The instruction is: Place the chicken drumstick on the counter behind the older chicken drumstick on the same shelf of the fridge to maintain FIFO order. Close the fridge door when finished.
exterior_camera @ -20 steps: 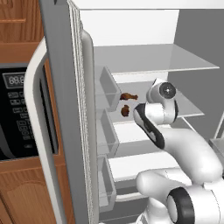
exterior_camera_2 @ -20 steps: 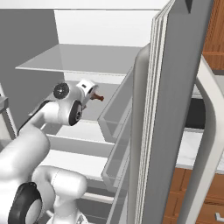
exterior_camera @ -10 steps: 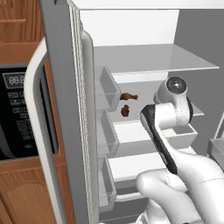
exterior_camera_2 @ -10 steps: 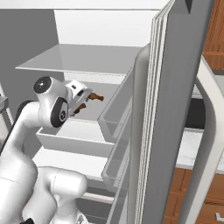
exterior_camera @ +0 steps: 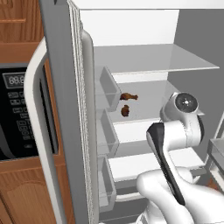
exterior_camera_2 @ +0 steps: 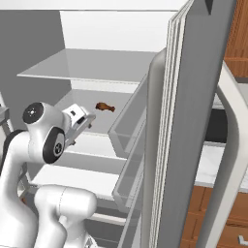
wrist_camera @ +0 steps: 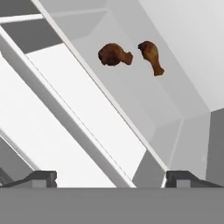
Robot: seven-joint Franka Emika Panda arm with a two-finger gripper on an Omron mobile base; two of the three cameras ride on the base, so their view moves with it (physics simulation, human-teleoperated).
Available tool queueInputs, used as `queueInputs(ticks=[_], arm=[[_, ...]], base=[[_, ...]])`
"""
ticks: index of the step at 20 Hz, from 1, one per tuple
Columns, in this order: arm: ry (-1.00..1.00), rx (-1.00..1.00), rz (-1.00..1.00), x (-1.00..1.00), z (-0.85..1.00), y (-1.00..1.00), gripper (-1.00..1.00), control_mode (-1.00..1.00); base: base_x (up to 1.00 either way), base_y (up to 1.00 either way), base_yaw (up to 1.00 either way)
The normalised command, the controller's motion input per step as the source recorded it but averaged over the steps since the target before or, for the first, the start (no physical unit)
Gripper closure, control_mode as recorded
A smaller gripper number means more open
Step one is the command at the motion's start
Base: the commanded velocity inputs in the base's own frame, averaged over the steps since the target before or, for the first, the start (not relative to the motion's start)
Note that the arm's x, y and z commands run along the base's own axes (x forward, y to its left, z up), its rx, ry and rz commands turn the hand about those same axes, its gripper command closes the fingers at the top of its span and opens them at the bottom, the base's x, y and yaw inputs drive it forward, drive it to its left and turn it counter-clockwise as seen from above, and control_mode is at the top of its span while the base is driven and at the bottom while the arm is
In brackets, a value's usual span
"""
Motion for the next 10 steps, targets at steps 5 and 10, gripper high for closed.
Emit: queueInputs(ticks=[5,10], arm=[[0.03,0.0,0.0,0.0,-0.06,0.0,-1.0,-1.0],[0.0,0.0,0.0,-0.02,-0.04,0.0,-1.0,-1.0]], base=[[0.0,0.0,0.0],[0.0,0.0,0.0]])
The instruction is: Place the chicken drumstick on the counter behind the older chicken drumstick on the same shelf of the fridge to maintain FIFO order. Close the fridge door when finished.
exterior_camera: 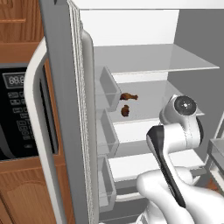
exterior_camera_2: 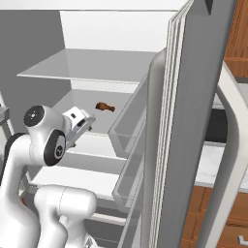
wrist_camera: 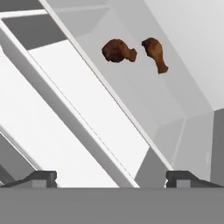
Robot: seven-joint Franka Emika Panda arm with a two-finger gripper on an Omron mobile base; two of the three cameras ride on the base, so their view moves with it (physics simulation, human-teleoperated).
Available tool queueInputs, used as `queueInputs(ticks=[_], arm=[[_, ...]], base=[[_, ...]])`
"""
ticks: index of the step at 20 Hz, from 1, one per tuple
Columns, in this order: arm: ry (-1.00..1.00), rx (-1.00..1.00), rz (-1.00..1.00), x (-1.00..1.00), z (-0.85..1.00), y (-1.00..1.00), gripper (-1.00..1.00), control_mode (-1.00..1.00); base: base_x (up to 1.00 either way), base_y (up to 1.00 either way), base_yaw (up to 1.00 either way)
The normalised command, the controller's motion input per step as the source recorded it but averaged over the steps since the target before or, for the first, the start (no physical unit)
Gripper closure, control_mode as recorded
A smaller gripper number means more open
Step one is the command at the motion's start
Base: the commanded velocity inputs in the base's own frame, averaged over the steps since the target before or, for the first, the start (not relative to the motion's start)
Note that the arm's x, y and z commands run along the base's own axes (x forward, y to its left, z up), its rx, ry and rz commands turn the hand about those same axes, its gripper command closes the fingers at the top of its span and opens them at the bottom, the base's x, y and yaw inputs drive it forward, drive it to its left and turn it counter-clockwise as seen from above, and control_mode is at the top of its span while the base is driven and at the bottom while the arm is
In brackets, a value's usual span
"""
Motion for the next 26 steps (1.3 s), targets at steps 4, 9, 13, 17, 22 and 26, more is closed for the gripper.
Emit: queueInputs(ticks=[4,9,13,17,22,26], arm=[[0.0,0.0,0.0,-0.08,0.0,0.0,-1.0,1.0],[0.0,0.0,0.0,0.0,0.0,0.0,-1.0,1.0],[0.0,0.0,0.0,0.0,0.0,0.0,-1.0,1.0],[0.0,0.0,0.0,0.0,0.0,0.0,-1.0,1.0],[0.0,0.0,0.0,0.0,0.0,0.0,-1.0,1.0],[0.0,0.0,0.0,0.0,0.0,0.0,-1.0,1.0]], base=[[-0.52,0.0,0.0],[-0.84,0.0,0.0],[-0.64,0.0,0.0],[-0.28,0.0,0.0],[-0.33,0.0,0.0],[-0.17,0.0,0.0]])
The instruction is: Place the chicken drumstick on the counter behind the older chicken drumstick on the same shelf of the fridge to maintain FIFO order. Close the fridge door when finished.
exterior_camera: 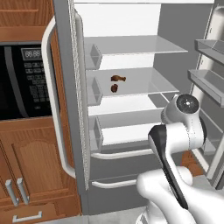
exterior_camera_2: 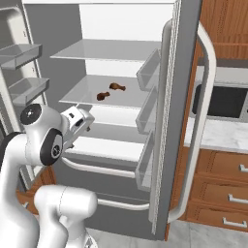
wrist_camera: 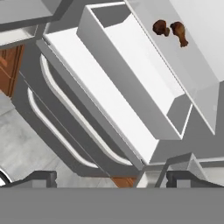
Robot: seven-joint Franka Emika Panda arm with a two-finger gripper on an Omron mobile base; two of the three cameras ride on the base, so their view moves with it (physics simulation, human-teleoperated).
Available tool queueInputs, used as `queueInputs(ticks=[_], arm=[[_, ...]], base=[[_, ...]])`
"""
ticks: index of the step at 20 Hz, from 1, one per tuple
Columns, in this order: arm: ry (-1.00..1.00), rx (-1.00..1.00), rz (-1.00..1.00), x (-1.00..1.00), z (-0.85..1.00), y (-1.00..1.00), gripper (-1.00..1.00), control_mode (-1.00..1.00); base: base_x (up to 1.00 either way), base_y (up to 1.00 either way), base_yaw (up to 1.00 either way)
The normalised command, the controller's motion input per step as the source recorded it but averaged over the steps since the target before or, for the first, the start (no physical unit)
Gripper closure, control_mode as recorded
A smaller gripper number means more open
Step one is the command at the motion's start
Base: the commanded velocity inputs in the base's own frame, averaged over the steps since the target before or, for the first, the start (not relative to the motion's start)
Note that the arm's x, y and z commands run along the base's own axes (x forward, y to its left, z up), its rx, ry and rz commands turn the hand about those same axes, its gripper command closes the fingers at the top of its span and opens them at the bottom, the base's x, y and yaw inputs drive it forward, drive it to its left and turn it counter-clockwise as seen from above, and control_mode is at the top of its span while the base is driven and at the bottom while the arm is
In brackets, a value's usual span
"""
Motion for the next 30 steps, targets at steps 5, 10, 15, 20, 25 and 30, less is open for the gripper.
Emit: queueInputs(ticks=[5,10,15,20,25,30], arm=[[0.0,0.0,0.0,0.0,0.0,0.0,-1.0,1.0],[-0.07,0.03,-0.01,0.0,-0.1,-0.09,-1.0,-1.0],[-0.38,0.11,-0.1,-0.08,0.0,-0.73,-1.0,-1.0],[-0.48,0.18,-0.1,-0.32,-0.06,-1.0,-1.0,-1.0],[-0.57,0.19,-0.05,-0.64,-0.21,-0.85,-1.0,-1.0],[-0.55,0.17,-0.05,-0.99,-0.43,-0.56,-1.0,-1.0]], base=[[-0.02,0.0,0.0],[0.0,0.0,0.0],[0.0,0.0,0.0],[0.0,0.0,0.0],[0.0,0.0,0.0],[0.0,0.0,0.0]])
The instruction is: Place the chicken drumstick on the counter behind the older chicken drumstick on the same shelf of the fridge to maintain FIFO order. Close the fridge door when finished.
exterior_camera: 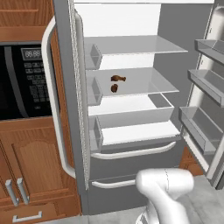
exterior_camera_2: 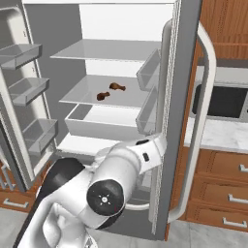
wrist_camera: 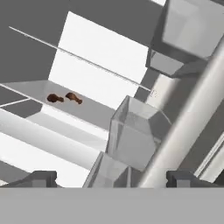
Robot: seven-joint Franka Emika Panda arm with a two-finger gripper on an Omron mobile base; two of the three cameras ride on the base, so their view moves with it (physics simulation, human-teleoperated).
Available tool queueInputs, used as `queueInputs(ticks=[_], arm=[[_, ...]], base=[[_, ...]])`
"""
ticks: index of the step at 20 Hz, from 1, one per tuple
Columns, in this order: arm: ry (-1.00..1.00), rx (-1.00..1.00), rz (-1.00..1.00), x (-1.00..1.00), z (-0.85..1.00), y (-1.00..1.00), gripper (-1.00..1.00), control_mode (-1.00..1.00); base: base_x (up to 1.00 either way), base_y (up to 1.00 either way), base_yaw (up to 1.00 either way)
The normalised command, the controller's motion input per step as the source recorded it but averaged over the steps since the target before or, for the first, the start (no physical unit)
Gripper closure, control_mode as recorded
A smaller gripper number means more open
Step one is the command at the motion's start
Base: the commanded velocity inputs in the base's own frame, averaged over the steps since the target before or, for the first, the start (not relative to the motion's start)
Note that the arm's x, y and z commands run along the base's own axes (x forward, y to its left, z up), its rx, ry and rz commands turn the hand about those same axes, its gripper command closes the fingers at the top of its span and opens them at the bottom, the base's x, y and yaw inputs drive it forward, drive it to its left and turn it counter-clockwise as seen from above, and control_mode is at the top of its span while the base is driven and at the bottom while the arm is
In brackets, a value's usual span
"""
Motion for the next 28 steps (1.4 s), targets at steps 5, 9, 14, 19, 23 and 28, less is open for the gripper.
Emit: queueInputs(ticks=[5,9,14,19,23,28], arm=[[-0.33,0.2,-0.16,-0.48,-0.22,-0.7,-1.0,-1.0],[-0.23,0.21,-0.1,-0.02,-0.18,-0.86,-1.0,-1.0],[-0.13,0.21,-0.01,0.22,-0.24,-0.89,-1.0,-1.0],[-0.12,0.21,0.01,0.28,-0.24,-0.96,-1.0,-1.0],[-0.14,0.18,0.12,0.19,-0.27,-0.78,-1.0,-1.0],[-0.11,0.17,0.22,0.36,-0.35,-0.43,-1.0,-1.0]], base=[[0.0,0.0,0.0],[0.0,0.0,0.0],[0.0,0.0,0.0],[0.0,0.0,0.0],[0.0,0.0,0.0],[0.0,0.0,0.0]])
